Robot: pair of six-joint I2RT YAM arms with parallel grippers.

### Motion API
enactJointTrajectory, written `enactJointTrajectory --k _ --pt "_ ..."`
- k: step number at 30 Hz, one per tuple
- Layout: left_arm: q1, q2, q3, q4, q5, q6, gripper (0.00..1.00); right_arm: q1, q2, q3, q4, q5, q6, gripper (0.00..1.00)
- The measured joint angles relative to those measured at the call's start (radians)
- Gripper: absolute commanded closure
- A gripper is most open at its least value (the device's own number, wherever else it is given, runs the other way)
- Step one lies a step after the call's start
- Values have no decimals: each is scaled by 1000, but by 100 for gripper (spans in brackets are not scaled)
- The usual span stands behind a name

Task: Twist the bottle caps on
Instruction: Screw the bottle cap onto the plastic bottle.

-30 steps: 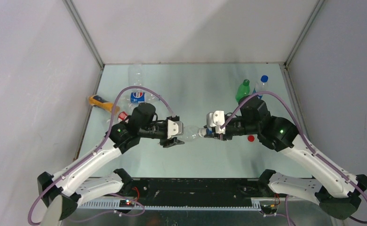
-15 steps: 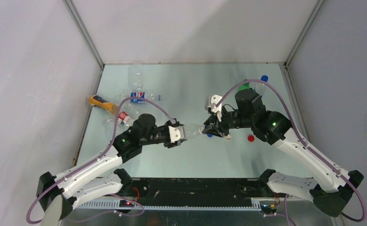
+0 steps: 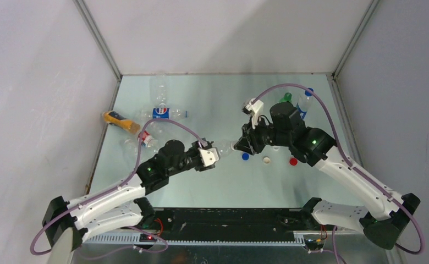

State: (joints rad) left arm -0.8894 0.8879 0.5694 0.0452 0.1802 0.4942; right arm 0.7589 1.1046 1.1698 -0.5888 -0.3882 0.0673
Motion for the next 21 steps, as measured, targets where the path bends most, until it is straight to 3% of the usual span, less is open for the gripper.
enactJointTrajectory --k 8,21 --pt "-23 8 -1 28 -91 -35 100 18 5 0 28 167 232 88" --pt "-50 29 -72 161 -174 17 100 13 26 -6 14 231 509 87"
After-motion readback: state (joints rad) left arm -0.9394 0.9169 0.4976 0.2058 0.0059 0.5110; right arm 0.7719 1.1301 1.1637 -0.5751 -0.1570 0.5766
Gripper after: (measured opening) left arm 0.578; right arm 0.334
